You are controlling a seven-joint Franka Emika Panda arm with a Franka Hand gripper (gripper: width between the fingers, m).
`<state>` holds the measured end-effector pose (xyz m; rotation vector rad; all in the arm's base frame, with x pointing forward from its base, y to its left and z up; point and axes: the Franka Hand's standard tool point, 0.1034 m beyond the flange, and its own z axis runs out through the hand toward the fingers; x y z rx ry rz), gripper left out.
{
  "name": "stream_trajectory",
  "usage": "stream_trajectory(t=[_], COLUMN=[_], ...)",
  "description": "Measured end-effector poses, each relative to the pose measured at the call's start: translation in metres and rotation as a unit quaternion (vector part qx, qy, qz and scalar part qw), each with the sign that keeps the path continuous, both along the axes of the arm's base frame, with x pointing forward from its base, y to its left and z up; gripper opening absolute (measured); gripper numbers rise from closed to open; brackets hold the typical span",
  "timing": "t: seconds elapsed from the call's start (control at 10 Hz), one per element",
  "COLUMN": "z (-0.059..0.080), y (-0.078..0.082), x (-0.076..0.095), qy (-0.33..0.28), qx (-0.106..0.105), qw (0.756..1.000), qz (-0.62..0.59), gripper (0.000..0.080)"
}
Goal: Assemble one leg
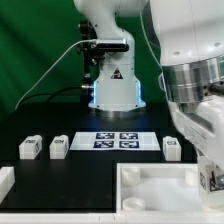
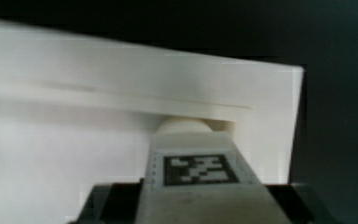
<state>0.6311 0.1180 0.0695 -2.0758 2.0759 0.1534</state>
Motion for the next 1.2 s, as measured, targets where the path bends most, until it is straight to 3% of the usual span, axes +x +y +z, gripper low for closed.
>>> stream_trajectory(t=[0.2, 0.4, 0.5, 0.6, 0.9, 1.1, 1.2], z=[-0.0003, -0.001, -0.0013, -0.0013, 0.0018, 0.0008, 0.0008], y=[0.0006, 0.001, 0.0013, 0.0012, 0.0004, -0.0011, -0.0013], x=[-0.0005, -0.0011, -0.0012, -0.0012, -0.0002, -0.0002, -0.0001], qy=[0.002, -0.006, -0.006, -0.014, -0.068, -0.082, -0.09], qx=[0.007, 0.004, 0.004, 0.001, -0.023, -0.029, -0.042], qw=[0.999, 1.0, 1.0, 0.999, 0.949, 0.923, 0.887], qz=[-0.039, 0.0, -0.001, 0.035, 0.306, 0.375, 0.451], gripper=[0.0291, 0.0291, 0.0473, 0.0587, 0.0637, 0.0647, 0.0649])
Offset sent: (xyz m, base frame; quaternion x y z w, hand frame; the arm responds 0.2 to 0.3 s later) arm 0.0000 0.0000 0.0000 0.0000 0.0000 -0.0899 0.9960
